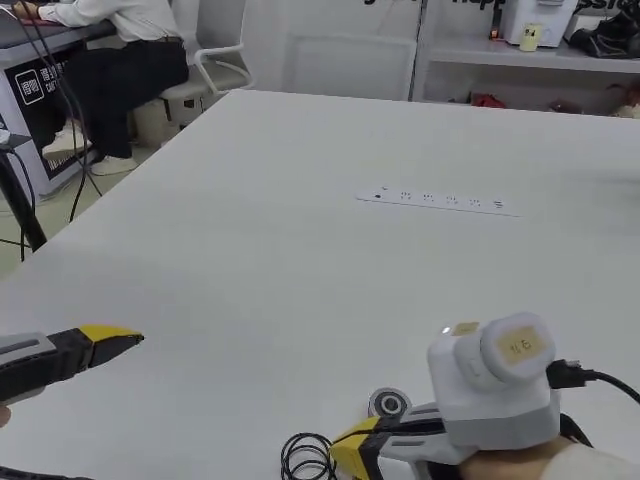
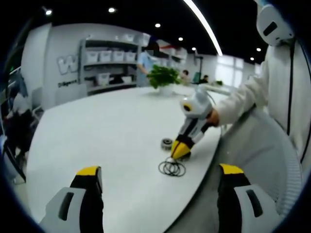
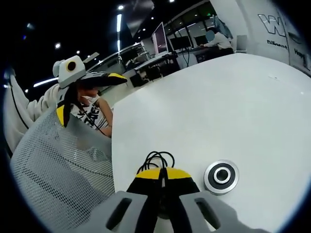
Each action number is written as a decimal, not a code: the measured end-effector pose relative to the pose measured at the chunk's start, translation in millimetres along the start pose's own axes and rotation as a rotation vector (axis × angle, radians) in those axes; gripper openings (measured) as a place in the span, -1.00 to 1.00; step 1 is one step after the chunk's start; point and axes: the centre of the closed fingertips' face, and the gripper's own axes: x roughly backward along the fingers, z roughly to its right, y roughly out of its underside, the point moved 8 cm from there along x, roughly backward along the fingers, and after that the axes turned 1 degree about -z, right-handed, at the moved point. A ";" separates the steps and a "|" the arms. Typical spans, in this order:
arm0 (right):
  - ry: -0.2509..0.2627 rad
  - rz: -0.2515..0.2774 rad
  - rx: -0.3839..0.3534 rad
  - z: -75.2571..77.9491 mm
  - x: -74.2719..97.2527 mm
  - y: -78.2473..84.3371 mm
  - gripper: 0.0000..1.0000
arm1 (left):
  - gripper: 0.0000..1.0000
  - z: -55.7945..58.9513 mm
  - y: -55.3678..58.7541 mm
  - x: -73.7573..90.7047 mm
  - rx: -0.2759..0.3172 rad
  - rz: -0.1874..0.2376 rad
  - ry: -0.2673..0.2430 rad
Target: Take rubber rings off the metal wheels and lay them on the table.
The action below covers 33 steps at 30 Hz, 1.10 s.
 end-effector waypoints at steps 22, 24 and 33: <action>0.032 0.032 0.009 7.1 10.6 -6.0 -0.91 | 1.00 0.5 -1.1 0.4 0.002 0.007 -0.004; 0.034 0.038 0.016 7.2 13.4 -7.5 -0.89 | 1.00 0.4 -1.4 0.4 0.002 0.009 -0.003; 0.040 0.088 0.028 9.4 28.5 -17.8 -0.75 | 1.00 1.3 -3.1 -0.5 -0.002 0.013 -0.001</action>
